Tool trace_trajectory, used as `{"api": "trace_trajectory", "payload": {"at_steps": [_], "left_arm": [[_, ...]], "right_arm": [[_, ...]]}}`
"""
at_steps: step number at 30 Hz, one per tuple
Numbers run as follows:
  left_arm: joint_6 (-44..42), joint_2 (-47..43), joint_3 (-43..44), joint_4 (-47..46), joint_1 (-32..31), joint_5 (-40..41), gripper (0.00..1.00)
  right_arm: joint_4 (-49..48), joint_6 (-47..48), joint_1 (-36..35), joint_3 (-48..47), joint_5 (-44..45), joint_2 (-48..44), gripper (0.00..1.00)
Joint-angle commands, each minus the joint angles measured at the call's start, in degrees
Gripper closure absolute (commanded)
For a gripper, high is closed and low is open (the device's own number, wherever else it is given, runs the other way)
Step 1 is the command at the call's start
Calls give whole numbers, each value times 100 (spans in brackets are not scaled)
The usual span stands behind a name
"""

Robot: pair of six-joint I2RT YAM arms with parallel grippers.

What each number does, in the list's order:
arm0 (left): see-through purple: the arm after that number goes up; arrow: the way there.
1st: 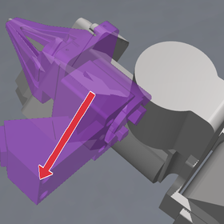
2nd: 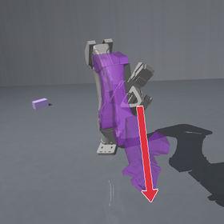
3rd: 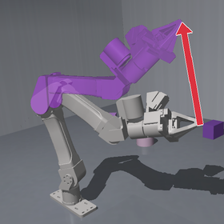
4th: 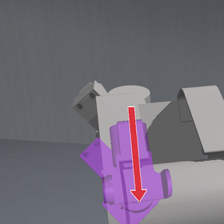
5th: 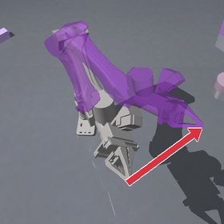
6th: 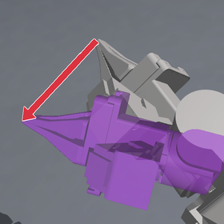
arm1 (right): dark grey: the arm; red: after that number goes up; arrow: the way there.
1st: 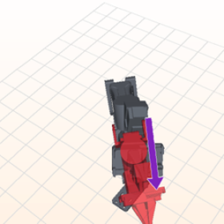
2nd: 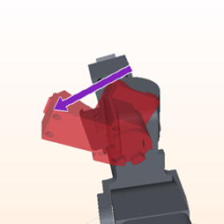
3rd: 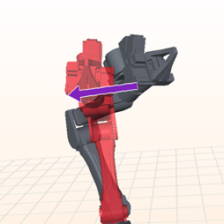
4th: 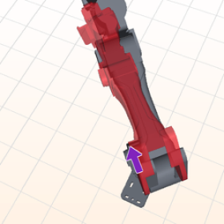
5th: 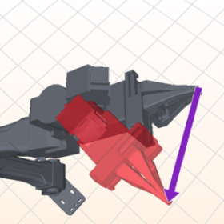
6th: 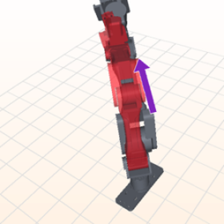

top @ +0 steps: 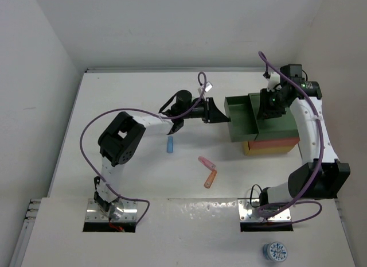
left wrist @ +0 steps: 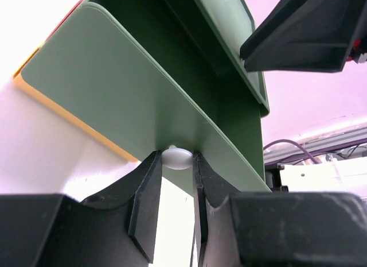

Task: Sort the stationery into containers
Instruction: Open the drawer in the storage box, then pick up the stationery from the center of the board.

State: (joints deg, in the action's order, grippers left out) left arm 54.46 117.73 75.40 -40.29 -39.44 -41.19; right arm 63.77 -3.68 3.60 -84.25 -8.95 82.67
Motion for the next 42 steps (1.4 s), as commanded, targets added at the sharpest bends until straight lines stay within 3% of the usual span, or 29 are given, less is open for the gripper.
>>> {"api": "trace_trajectory", "payload": {"at_steps": [1,7,10,14,18,24,29,31,33,35,36,37,38,39,42], "left_arm": [[-233,-382,-236,215,191,-3,96],[-357,-523,-368,373,349,-21,95],[-445,-523,-333,478,358,-47,82],[-541,-550,-280,575,376,-30,51],[-734,-699,-253,777,402,49,31],[-1165,-1225,-306,1172,630,190,27],[-1955,-1323,105,2515,1165,646,31],[-2447,-1323,273,3026,1298,1208,34],[-2964,-1236,528,3272,1369,1682,35],[-4088,-1008,1244,3799,1378,1589,31],[-4562,-606,1650,4010,1421,1057,28],[-5402,-324,2158,5047,1456,686,23],[-5924,-51,2686,5458,1570,326,21],[-6434,500,3631,6114,1675,-104,19],[-7060,1224,4676,6551,1825,-450,14]], "right_arm": [[145,34,45,66,324,258,74],[153,8,45,49,297,232,74],[154,8,45,22,297,214,73],[171,-27,45,-74,280,232,73],[206,-10,45,-171,262,232,73],[224,-45,27,-373,157,170,73],[233,-45,-43,-610,60,118,71],[241,-45,-78,-750,34,126,70],[206,-45,-96,-830,-10,126,69],[215,-54,-113,-944,-89,135,69],[241,-54,-113,-1005,-185,144,68],[259,-54,-113,-1093,-256,144,68],[268,-45,-113,-1129,-326,144,67],[250,-62,-122,-1164,-466,100,66],[180,-80,-149,-1190,-643,47,64]]}}
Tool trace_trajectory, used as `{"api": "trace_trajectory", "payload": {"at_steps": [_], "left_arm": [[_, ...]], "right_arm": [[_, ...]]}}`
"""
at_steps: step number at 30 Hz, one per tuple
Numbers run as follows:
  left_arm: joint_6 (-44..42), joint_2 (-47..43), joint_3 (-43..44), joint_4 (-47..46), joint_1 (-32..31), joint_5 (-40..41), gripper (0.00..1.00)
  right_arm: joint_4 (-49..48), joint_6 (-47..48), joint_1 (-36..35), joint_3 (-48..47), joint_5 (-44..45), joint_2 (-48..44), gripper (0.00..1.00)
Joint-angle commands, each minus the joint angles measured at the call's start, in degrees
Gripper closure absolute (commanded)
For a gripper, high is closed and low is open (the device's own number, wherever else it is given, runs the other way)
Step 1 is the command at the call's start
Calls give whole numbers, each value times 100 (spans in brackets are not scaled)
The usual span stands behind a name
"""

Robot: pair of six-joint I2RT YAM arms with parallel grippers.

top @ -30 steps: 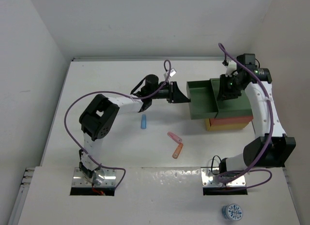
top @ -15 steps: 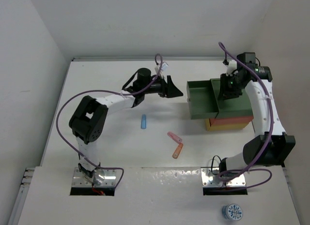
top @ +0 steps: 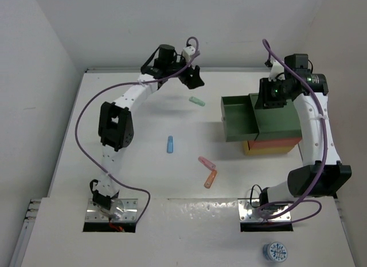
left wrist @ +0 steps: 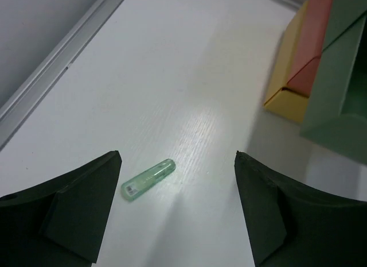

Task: Sort the stationery into containers
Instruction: Pick up the stationery from the center of the board.

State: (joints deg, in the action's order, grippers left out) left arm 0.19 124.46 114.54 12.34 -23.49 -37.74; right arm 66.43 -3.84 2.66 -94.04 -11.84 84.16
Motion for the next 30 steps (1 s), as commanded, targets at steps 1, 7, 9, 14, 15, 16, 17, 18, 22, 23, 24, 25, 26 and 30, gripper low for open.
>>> {"api": "trace_trajectory", "payload": {"at_steps": [1,7,9,14,15,16,17,18,22,23,24,25,26,30], "left_arm": [[-1636,640,824,1193,300,-771,13],[-1697,1201,859,305,459,-367,6],[-1680,1413,1130,243,503,-208,6],[-1609,1862,1272,146,477,-181,6],[-1575,1958,1272,103,459,-234,6],[-1539,2002,1281,76,450,-269,6],[-1452,2055,1281,6,450,-330,6],[-1399,2151,1290,-47,459,-400,6],[-1136,2354,1369,-293,450,-533,5],[-1100,2398,1387,-328,450,-524,5],[-1074,2468,1395,-363,450,-542,5],[-1004,2512,1430,-399,441,-568,4],[-977,2547,1448,-416,441,-568,4],[-819,2679,1466,-469,441,-638,2]], "right_arm": [[-95,-73,-81,-229,-398,-128,63],[-104,-109,-125,-282,-521,-137,58],[-131,-117,-125,-264,-626,-198,58],[-219,-170,-169,-246,-759,-260,55],[-210,-179,-169,-238,-750,-251,55],[-201,-179,-169,-238,-750,-242,55],[-201,-179,-169,-238,-767,-225,55],[-184,-188,-169,-238,-759,-207,55],[-175,-179,-169,-273,-768,-181,55],[-157,-196,-169,-290,-759,-163,55],[-148,-205,-178,-308,-768,-137,54],[-148,-214,-178,-325,-768,-128,54],[-157,-223,-178,-343,-759,-119,54],[-166,-240,-178,-352,-768,-49,54]]}}
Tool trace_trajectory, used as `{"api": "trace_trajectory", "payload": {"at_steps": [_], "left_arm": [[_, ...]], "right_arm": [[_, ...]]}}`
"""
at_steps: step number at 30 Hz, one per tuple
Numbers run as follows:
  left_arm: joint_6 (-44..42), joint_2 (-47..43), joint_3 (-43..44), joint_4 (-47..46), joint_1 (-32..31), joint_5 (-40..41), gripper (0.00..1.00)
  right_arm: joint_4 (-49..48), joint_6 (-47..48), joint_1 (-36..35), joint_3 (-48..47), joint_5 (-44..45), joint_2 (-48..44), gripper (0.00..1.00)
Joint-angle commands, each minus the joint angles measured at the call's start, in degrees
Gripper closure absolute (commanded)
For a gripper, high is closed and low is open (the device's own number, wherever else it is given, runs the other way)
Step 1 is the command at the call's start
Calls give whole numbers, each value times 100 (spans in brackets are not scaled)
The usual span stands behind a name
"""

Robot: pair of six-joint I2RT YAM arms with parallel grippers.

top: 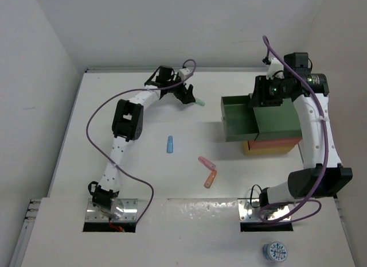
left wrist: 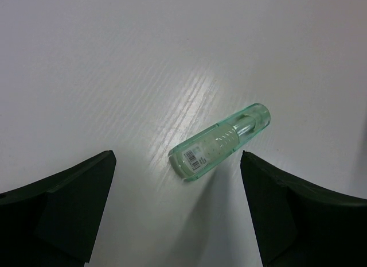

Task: Sort the stationery into containers
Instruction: Pick up the stationery from the center of the board.

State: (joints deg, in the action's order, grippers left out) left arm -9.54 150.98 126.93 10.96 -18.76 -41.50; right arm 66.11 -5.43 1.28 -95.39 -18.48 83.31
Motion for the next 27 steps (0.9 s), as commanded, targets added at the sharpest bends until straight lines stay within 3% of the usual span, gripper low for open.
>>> {"api": "trace_trajectory", "payload": {"at_steps": [1,13,18,27], "left_arm": [[189,46,218,-331,-40,-341,2],[-443,-112,-133,881,-268,-588,12],[-733,-323,-467,1460,-356,-492,25],[-777,-1324,-2111,943,-531,343,42]], "right_arm": [[-133,-90,-40,-225,-103,63,54],[-142,-116,-58,-304,-173,159,54],[-142,-99,-66,-296,-173,98,54],[-124,-90,-66,-225,-209,36,54]]}}
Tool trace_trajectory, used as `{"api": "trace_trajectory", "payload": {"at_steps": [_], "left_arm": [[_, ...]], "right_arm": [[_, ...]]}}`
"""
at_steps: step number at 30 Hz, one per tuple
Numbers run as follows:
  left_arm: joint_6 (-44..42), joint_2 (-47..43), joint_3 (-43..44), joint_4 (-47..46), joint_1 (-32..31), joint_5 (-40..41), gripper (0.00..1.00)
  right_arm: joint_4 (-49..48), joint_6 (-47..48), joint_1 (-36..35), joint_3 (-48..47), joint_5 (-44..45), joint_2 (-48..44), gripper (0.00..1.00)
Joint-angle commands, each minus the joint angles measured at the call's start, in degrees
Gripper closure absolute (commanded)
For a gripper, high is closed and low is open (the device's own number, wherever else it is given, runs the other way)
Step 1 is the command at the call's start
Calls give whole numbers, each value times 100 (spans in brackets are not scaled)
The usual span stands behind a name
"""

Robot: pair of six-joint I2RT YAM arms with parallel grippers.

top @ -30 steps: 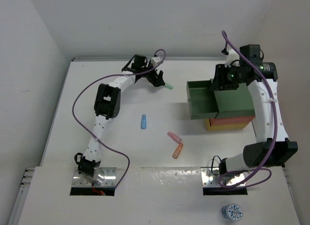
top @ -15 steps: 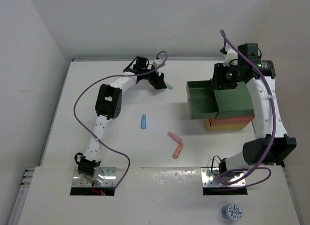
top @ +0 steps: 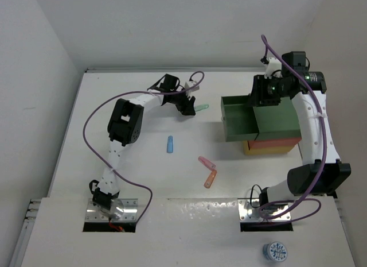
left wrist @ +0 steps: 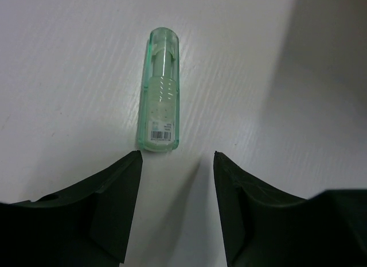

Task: Sort the stationery into containers
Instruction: Pick up the stationery from the center of the board.

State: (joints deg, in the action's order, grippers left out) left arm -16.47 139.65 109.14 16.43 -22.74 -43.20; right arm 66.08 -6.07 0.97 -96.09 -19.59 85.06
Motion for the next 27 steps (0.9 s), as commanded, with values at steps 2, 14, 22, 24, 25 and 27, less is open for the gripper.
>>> {"api": "trace_trajectory", "payload": {"at_steps": [2,14,22,24,25,27], "left_arm": [[-41,-263,-376,274,-186,830,38],[223,202,502,229,-644,2088,32],[241,361,538,352,-714,2184,45],[249,361,529,449,-731,2280,54],[267,343,503,519,-758,2359,60],[267,308,407,546,-819,2482,61]], "right_arm": [[-131,-35,-45,-155,-115,-121,54],[-148,-53,-45,-94,-71,-209,54],[-148,-88,-45,-120,-79,-235,54],[-183,-97,-45,-146,-80,-253,54],[-192,-131,-45,-138,-71,-270,54],[-219,-141,-45,-146,-62,-288,53]]}}
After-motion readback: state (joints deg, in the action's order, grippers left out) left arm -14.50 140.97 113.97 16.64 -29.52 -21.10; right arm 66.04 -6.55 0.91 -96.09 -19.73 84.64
